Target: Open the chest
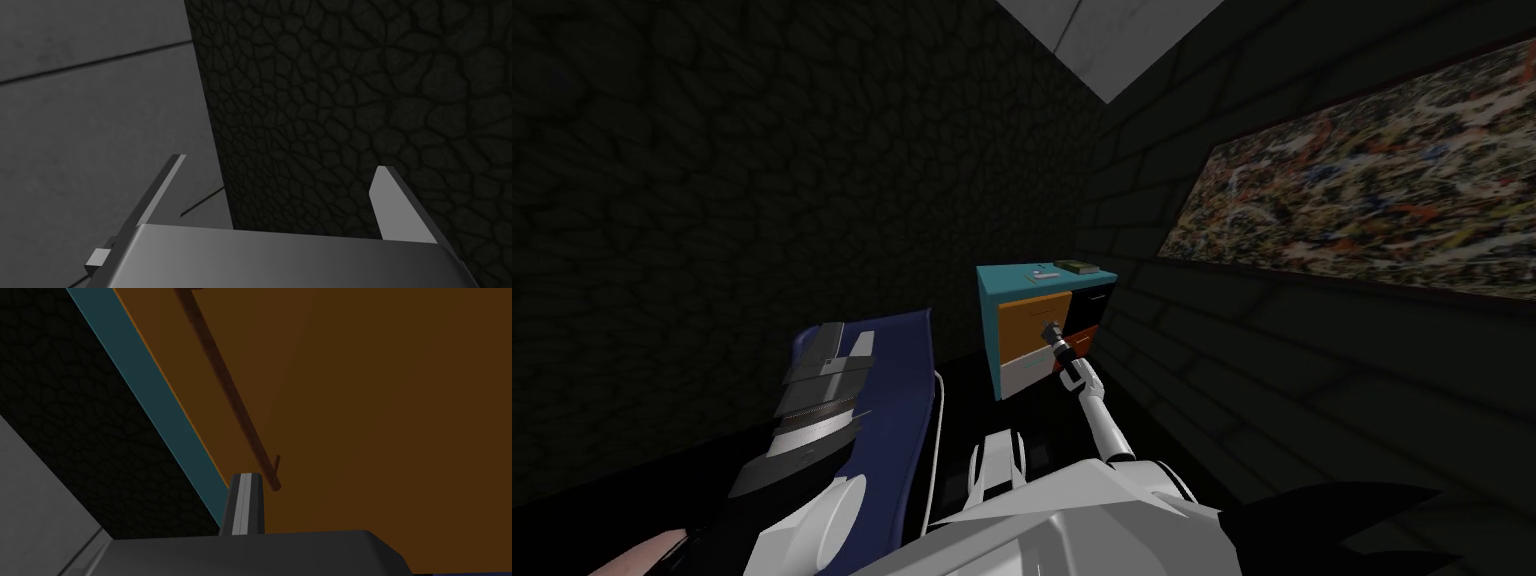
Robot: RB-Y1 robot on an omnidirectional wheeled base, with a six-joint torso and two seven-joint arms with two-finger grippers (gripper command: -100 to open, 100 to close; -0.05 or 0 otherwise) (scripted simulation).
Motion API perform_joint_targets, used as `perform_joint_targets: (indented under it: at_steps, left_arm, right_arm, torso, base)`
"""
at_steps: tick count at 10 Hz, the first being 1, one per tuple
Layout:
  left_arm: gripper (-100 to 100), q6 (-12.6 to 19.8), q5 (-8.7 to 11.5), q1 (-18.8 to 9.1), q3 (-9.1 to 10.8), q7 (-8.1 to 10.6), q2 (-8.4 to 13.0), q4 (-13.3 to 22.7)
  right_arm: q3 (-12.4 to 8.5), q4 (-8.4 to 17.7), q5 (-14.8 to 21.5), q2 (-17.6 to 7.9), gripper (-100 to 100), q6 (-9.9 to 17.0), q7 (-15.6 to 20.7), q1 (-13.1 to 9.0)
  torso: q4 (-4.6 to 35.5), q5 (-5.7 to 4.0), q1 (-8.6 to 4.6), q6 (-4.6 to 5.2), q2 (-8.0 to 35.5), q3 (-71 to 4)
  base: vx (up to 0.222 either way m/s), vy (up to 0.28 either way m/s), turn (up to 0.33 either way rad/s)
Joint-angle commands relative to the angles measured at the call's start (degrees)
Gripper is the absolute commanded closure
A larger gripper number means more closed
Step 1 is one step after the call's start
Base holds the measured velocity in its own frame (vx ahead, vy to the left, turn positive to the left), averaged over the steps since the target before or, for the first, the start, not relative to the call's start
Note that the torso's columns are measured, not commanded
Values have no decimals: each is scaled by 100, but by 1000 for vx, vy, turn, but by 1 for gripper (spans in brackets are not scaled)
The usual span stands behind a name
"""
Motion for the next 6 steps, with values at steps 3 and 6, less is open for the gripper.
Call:
perform_joint_targets:
  at_steps: [3, 6]
  left_arm:
    - [0, -1, 0, 3, 1, 0, 1, -1]
    - [0, -1, 0, 4, 2, 0, 1, -1]
  right_arm:
    - [-5, -24, 87, -90, -100, 312, 62, 135]
    - [-25, -10, 191, -151, -100, 611, 223, 289]
  torso:
    - [-26, -4, -19, 1, -88, -55]
    - [-11, 0, 0, -1, -32, -22]
  base:
    - [-9, -73, -18]
    - [81, -120, -12]
